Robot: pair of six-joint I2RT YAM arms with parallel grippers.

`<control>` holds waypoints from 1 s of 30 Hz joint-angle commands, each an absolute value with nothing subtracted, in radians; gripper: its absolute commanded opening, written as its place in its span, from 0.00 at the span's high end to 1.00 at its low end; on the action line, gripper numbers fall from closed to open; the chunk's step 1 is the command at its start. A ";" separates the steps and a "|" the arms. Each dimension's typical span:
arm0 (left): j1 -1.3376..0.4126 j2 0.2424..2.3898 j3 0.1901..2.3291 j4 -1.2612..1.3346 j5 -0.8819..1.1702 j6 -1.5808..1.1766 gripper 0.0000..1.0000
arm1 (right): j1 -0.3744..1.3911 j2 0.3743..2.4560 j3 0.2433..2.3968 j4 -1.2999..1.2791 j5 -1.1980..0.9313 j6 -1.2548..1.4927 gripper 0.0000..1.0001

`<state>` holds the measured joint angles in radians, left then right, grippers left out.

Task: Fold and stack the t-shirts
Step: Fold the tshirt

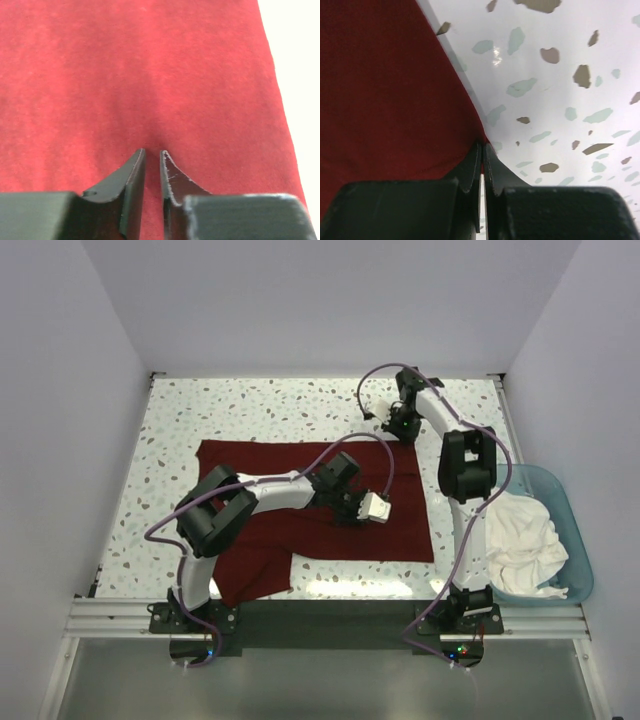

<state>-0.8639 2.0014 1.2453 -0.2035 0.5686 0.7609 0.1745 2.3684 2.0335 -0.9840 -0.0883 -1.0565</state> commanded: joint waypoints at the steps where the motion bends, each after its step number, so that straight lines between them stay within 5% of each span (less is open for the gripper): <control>1: -0.870 2.023 1.252 -0.261 0.597 0.825 0.80 | 0.169 2.404 2.101 -0.942 -0.037 -1.062 1.00; 12: -0.862 2.051 1.264 -0.314 0.658 0.831 0.87 | 0.172 2.470 2.108 -0.853 0.086 -1.063 1.00; 14: -0.861 2.046 1.273 -0.310 0.652 0.799 0.82 | 0.178 2.477 2.115 -0.868 0.094 -1.049 1.00; 16: -0.845 2.034 1.293 -0.307 0.659 0.758 0.64 | 0.187 2.467 2.123 -0.888 0.084 -1.034 0.87; 19: -0.743 1.971 1.379 -0.331 0.733 0.628 0.53 | 0.190 2.383 2.129 -0.928 0.025 -0.976 0.56; 21: -0.681 1.900 1.432 -0.344 0.774 0.527 0.52 | 0.192 2.343 2.123 -0.923 0.005 -0.948 0.47; 30: -0.231 1.753 1.368 -0.518 0.613 0.417 0.52 | 0.190 2.194 2.074 -1.028 -0.040 -0.781 0.43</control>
<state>-0.3332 1.7714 1.3853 -0.3965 0.6983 0.4797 0.1898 2.3005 2.0888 -0.9619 0.0051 -0.8722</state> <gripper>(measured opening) 0.482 0.575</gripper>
